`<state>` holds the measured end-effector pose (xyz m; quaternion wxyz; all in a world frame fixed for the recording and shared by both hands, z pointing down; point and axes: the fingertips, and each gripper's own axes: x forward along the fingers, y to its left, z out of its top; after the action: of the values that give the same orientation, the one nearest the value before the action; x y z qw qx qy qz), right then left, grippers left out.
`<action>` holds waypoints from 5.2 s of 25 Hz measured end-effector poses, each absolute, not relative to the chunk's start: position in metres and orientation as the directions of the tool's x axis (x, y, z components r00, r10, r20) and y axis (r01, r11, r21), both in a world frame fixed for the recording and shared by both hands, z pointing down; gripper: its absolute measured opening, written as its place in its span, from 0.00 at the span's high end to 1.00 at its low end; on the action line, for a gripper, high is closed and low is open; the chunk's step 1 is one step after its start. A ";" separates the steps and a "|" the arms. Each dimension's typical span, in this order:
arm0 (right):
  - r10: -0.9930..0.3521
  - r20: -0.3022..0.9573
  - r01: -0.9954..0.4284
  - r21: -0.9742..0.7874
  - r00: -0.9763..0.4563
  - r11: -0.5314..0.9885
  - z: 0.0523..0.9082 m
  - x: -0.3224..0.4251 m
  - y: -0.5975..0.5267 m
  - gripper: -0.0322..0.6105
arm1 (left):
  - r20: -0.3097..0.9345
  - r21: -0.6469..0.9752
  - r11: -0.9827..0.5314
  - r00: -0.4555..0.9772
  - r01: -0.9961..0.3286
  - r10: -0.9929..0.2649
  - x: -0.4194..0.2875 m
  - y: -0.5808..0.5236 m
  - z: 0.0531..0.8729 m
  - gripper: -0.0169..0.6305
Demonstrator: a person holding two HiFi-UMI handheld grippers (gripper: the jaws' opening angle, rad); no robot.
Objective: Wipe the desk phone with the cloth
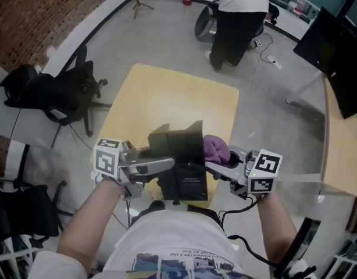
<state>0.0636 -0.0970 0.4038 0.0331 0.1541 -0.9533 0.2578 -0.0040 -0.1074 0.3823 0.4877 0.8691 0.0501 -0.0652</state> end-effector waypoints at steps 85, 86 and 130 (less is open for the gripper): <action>-0.064 0.829 -0.256 -0.097 -0.555 0.962 0.486 0.092 -0.010 0.79 | -0.091 0.881 -0.469 0.995 0.064 -0.034 -0.030 -0.121 0.419 0.70; -0.065 0.832 -0.258 -0.096 -0.551 0.961 0.486 0.094 -0.010 0.79 | -0.090 0.882 -0.468 0.995 0.063 -0.036 -0.031 -0.121 0.420 0.70; -0.708 0.587 -0.837 0.089 -0.394 0.540 0.419 0.175 -0.121 0.79 | 0.076 0.902 -0.432 0.974 0.024 0.213 0.022 -0.143 0.542 0.70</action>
<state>0.1752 -0.1205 0.4192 0.2921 0.4667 -0.8274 0.1109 0.0217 -0.1428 0.5424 0.5284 0.8413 0.0704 0.0894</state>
